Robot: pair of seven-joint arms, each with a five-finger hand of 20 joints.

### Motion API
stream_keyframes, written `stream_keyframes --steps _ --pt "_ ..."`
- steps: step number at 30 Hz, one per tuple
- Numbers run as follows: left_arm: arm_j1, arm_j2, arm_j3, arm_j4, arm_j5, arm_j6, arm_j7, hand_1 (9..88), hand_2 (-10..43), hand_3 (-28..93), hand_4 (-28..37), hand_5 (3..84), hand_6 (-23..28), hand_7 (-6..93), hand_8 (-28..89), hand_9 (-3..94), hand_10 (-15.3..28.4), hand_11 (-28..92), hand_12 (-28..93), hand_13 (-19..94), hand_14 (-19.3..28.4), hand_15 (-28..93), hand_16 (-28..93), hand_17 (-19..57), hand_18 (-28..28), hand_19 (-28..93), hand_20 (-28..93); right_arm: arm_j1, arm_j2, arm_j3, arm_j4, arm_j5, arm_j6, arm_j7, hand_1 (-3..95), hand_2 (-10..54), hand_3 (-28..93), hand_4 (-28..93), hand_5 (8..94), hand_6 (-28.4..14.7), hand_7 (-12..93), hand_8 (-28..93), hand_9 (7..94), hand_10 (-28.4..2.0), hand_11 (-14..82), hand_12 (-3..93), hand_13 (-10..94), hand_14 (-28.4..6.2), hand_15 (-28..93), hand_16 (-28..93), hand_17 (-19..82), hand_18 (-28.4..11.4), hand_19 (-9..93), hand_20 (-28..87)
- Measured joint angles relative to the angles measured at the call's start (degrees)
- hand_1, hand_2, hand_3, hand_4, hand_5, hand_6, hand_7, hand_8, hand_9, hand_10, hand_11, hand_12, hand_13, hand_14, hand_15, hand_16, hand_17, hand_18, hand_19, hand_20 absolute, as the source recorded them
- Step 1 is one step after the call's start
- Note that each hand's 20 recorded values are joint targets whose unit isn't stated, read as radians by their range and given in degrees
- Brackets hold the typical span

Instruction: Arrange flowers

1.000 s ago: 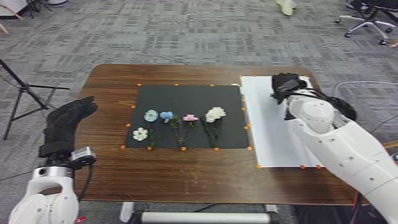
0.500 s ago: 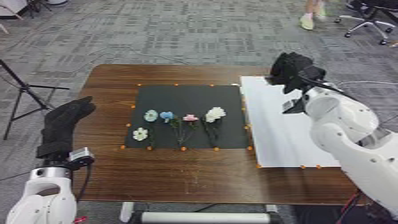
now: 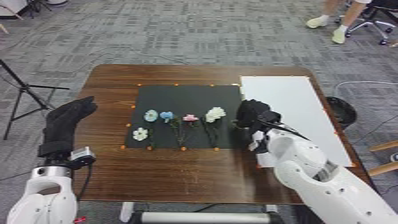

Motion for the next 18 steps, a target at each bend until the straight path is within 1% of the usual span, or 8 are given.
stream_keyframes --steps 7,9,12,18 --pt "-0.07 0.11 0.20 0.00 0.00 -0.19 -0.42 28.1 1.8 68 -21.7 54.6 0.1 15.8 -8 51.8 14.1 22 15 41 17.2 19 4 5.9 13.1 12 20 0.14 -0.84 -1.62 -0.17 -0.35 -0.08 0.02 63.1 -9.5 53 -12 78.2 0.0 18 10 89.0 -10.1 3.9 30.8 91 -3.4 31 38 41 -19.3 60 53" --pt "-0.10 0.14 0.23 0.00 0.00 -0.22 -0.51 28.1 1.8 68 -21.8 54.5 0.2 15.8 -8 51.9 14.2 22 15 41 17.2 19 4 5.9 13.0 12 20 0.08 -0.96 -1.69 -0.17 -0.35 -0.18 0.01 61.8 -9.5 53 -11 76.7 0.3 19 11 87.4 -10.4 4.1 30.7 90 -3.5 32 38 40 -19.5 61 52" --pt "-0.13 0.21 0.26 0.00 0.00 -0.31 -0.63 28.0 1.7 68 -21.7 54.5 0.2 15.6 -8 51.8 14.2 22 15 41 17.2 19 4 5.8 13.1 12 20 0.00 -0.97 -1.69 -0.24 -0.24 -0.56 0.00 58.7 -9.5 50 -9 74.1 -0.4 18 11 83.5 -10.7 7.5 27.7 88 -3.9 32 37 38 -19.6 60 52" --pt "-0.16 0.32 0.32 0.04 0.01 -0.46 -0.71 28.0 1.7 68 -21.6 54.5 0.3 15.6 -8 51.8 14.2 22 15 40 17.2 19 4 5.7 13.1 12 20 -0.07 -0.82 -1.61 -0.55 0.43 -1.10 0.00 57.1 -9.5 49 -9 72.2 -1.0 17 11 80.3 -11.3 10.4 24.7 87 -4.3 33 37 37 -19.8 60 52"
